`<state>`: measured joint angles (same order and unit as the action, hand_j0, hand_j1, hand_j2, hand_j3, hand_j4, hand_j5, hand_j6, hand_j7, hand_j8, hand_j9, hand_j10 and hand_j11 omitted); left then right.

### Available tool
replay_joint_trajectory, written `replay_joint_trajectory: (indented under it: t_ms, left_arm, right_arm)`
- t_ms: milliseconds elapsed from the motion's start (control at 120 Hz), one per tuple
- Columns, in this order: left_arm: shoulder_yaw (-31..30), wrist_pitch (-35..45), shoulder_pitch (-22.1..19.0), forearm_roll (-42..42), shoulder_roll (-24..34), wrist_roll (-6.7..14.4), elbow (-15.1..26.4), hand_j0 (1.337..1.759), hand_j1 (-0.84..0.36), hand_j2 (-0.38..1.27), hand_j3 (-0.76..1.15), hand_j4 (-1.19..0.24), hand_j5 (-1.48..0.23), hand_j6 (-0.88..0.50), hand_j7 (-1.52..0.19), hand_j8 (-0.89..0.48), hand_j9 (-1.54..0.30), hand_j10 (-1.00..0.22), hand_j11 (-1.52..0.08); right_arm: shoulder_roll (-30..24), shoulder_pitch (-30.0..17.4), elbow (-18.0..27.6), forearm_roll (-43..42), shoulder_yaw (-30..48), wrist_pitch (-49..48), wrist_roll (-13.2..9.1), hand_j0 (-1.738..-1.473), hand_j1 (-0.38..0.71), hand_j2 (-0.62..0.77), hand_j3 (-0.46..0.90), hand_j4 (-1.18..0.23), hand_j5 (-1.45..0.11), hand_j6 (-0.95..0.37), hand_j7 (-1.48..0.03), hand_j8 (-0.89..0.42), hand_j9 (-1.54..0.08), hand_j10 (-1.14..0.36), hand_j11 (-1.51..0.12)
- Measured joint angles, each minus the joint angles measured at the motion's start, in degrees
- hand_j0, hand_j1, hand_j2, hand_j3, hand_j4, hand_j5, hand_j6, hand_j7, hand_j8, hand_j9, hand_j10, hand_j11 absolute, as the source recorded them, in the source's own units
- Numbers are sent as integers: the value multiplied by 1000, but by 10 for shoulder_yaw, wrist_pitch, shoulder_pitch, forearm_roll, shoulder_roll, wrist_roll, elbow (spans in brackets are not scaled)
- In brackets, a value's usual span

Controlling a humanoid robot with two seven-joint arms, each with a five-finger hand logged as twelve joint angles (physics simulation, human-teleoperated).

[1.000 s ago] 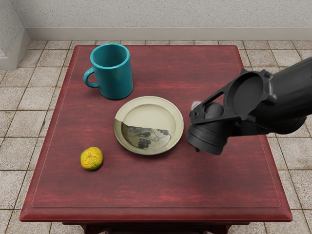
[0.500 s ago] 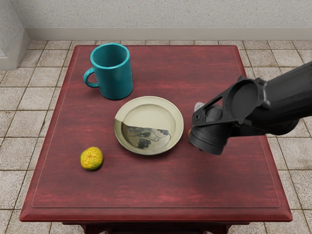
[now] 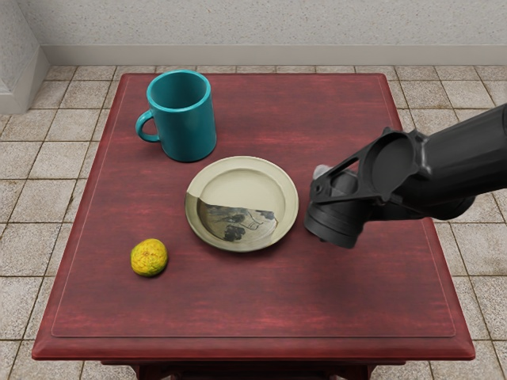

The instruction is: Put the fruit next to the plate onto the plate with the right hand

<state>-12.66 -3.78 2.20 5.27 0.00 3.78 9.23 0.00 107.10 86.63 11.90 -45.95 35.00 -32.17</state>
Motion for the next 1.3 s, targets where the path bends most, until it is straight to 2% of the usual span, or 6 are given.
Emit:
replay_joint_trajectory:
  t_ms: [283, 542, 908, 975, 1100, 1300]
  left_arm:
    - [0, 0, 0, 0, 0, 0, 0, 1658, 55, 49, 0, -245, -318, -245, -318, -245, -318, -245, -318]
    - [0, 0, 0, 0, 0, 0, 0, 1658, 55, 49, 0, -245, -318, -245, -318, -245, -318, -245, -318]
    - [0, 0, 0, 0, 0, 0, 0, 1658, 55, 49, 0, -245, -318, -245, -318, -245, -318, -245, -318]
    - [0, 0, 0, 0, 0, 0, 0, 1658, 55, 49, 0, -245, -318, -245, -318, -245, -318, -245, -318]
    - [0, 0, 0, 0, 0, 0, 0, 1658, 55, 49, 0, -245, -318, -245, -318, -245, -318, -245, -318]
    - [0, 0, -1, 0, 0, 0, 0, 1658, 55, 49, 0, -245, -318, -245, -318, -245, -318, -245, -318]
  right_arm:
    - [0, -17, -13, -1, 3, 0, 0, -1658, 15, -60, 0, -304, -395, -305, -395, -305, -395, -304, -395]
    - [0, -23, -13, -40, 23, 0, -24, -1658, 117, -77, 0, -389, -505, -389, -505, -389, -505, -389, -505]
    - [0, -37, -13, -60, 34, 1, -28, -1658, 207, -85, 0, -478, -595, -472, -607, -474, -608, -471, -608]
    - [0, -39, -13, -61, 34, 0, -29, -1657, 243, -59, 0, -500, -626, -494, -636, -460, -641, -492, -640]
    - [0, -42, -14, -64, 35, 0, -29, -1656, 316, 109, 0, -530, -660, -531, -672, -433, -686, -516, -686]
    - [0, -48, -15, -70, 35, 0, -30, -1642, 305, 46, -4, -581, -654, -541, -698, -421, -680, -532, -682]
